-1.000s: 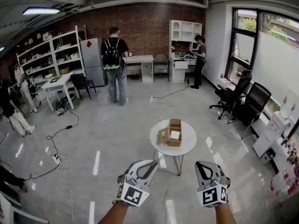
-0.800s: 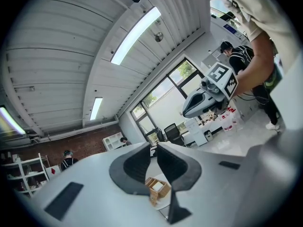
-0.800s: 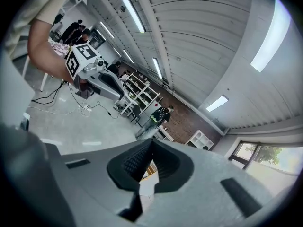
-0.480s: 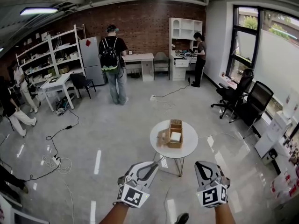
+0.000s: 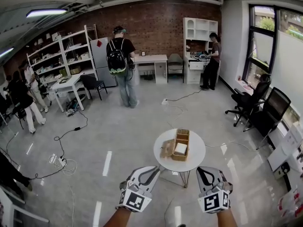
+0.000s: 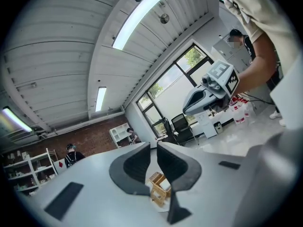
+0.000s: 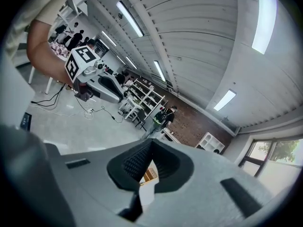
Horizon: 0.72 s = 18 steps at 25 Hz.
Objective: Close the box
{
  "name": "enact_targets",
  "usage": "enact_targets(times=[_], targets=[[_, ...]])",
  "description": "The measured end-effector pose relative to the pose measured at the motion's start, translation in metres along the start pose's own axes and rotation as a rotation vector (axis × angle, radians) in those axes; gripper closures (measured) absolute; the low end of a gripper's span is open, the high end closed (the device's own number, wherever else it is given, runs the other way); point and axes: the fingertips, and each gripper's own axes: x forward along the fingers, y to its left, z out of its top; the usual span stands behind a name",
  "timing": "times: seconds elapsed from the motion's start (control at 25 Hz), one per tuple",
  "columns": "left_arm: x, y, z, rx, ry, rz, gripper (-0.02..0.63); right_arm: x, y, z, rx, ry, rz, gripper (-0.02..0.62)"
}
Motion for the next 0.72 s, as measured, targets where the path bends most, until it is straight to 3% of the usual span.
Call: enact_targets(times=[0.28,0.72], targets=[[0.066,0.002,-0.003,-0.008,0.039,0.036,0.561,0.032,-0.052,-0.041,0.002,-0.029,0.033,0.601],[0.137,0.009,-0.012,-0.013,0.096,0.085,0.562,0.072,-0.1,-0.091,0.027,-0.063,0.084,0.601]])
